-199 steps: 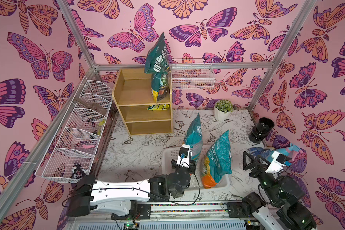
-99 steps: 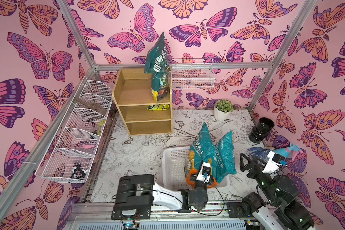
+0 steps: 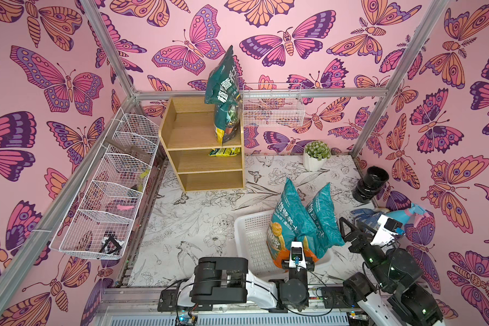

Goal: Take down the fertilizer bag from the shelf
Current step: Place the fertilizer bag in the storage box.

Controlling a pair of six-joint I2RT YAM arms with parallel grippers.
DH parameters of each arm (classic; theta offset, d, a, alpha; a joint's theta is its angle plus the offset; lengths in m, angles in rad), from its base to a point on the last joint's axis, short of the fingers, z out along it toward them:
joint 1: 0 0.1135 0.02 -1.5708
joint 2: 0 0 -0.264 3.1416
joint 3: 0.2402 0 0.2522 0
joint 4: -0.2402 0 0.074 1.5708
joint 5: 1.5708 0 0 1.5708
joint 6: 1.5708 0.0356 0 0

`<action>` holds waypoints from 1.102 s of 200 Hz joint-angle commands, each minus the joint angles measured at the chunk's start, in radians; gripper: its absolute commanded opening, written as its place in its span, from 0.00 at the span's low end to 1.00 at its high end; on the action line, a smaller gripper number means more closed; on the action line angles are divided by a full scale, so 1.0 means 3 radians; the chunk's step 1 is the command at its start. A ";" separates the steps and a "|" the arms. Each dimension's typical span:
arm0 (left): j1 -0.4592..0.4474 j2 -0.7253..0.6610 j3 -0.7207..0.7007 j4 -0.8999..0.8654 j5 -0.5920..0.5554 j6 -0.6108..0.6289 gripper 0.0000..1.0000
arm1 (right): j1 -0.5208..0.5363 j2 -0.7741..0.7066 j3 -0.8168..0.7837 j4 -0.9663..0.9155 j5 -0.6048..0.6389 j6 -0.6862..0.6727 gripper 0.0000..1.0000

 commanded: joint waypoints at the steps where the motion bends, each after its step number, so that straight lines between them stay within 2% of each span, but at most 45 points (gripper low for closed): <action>1: -0.0112 0.0337 0.0047 -0.0062 0.0369 -0.0132 0.00 | 0.0022 -0.0034 -0.0007 0.0002 0.0024 -0.0015 0.99; 14: -0.0162 0.0484 0.0144 -0.0062 0.0540 0.0036 0.00 | 0.0021 -0.0038 -0.0012 0.0004 0.0026 -0.0015 0.99; 36: -0.0229 0.0698 0.0361 -0.0062 0.0379 0.0214 0.00 | 0.0021 -0.0035 -0.0012 0.0002 0.0037 -0.0017 0.99; 71: -0.0234 0.0656 0.0262 -0.0062 0.0487 0.0012 0.01 | 0.0021 -0.0039 -0.0018 0.0000 0.0029 -0.0017 0.99; 77: -0.0233 0.0618 0.0227 -0.0062 0.0490 0.0000 0.24 | 0.0021 -0.0039 -0.0017 0.0002 0.0031 -0.0020 0.99; 82: -0.0235 0.0581 0.0190 -0.0065 0.0493 -0.0018 0.56 | 0.0021 -0.0039 -0.0017 0.0002 0.0027 -0.0020 0.99; 83: -0.0235 0.0571 0.0180 -0.0066 0.0496 -0.0024 0.60 | 0.0021 -0.0039 -0.0017 0.0002 0.0028 -0.0020 0.99; 86: -0.0239 0.0541 0.0150 -0.0062 0.0504 -0.0039 0.82 | 0.0022 -0.0041 -0.0017 0.0002 0.0025 -0.0020 0.99; 90: -0.0237 0.0496 0.0105 -0.0065 0.0526 -0.0068 0.99 | 0.0021 -0.0040 -0.0021 0.0006 0.0025 -0.0020 0.99; 116: -0.0236 0.0071 -0.0248 -0.0062 0.0633 -0.0145 0.98 | 0.0021 -0.0034 -0.0027 0.0016 0.0026 -0.0025 0.99; 146: -0.0310 -0.0632 -0.0548 -0.0070 0.0481 0.0146 1.00 | 0.0021 -0.0029 -0.0028 0.0017 0.0026 -0.0030 0.99; 162: -0.0384 -0.1006 -0.0668 -0.0067 0.0110 0.0354 0.86 | 0.0021 -0.0029 -0.0030 0.0014 0.0029 -0.0033 0.99; 180: -0.0386 -0.1387 -0.0888 -0.0065 -0.0348 0.0409 0.63 | 0.0021 -0.0034 -0.0030 0.0012 0.0039 -0.0035 0.99; 196: -0.0384 -0.1668 -0.1203 -0.0108 -0.0244 0.0340 0.45 | 0.0021 -0.0039 -0.0041 0.0022 0.0035 -0.0036 0.99; 202: -0.0376 -0.1735 -0.1266 -0.0136 -0.0306 0.0315 0.34 | 0.0021 -0.0039 -0.0045 0.0027 0.0029 -0.0036 0.99; 214: -0.0349 -0.1802 -0.1304 -0.0220 -0.0506 0.0319 0.05 | 0.0021 -0.0032 -0.0045 0.0027 0.0035 -0.0040 0.99; 220: -0.0330 -0.1818 -0.1336 -0.0226 -0.0591 0.0299 0.00 | 0.0021 -0.0029 -0.0043 0.0018 0.0043 -0.0040 0.99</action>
